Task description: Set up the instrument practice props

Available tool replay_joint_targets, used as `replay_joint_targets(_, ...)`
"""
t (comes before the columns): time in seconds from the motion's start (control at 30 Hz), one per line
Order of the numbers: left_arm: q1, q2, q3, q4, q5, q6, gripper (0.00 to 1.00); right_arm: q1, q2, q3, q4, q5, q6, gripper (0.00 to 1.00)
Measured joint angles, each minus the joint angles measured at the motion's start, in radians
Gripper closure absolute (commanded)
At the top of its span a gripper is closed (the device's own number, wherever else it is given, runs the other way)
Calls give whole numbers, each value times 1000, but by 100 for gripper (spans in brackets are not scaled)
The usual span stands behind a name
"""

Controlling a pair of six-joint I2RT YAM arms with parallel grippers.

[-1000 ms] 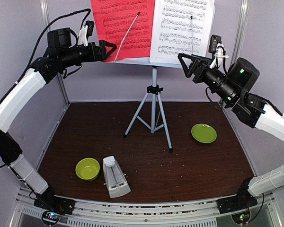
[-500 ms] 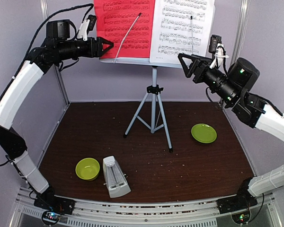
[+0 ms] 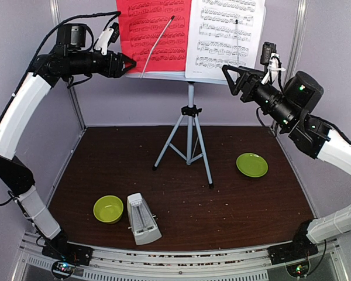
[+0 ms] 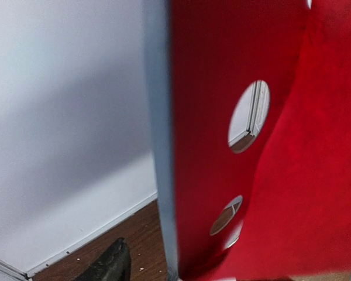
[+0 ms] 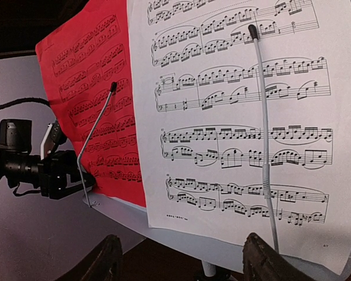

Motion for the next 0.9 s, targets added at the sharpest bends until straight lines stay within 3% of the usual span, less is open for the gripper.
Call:
replay_joint_targets(0.2, 2, -10, -1, -3, -18, 21, 3, 0, -3, 0, -3, 0, 0, 29)
replay_joint_targets(0.43, 2, -107, -66, -5, -55, 12, 2, 0, -13, 0, -57, -8, 0, 28)
replay_joint_targets(0.9, 11, -448, -441, 28, -223, -134, 2, 4, -123, -129, -227, -65, 64, 27)
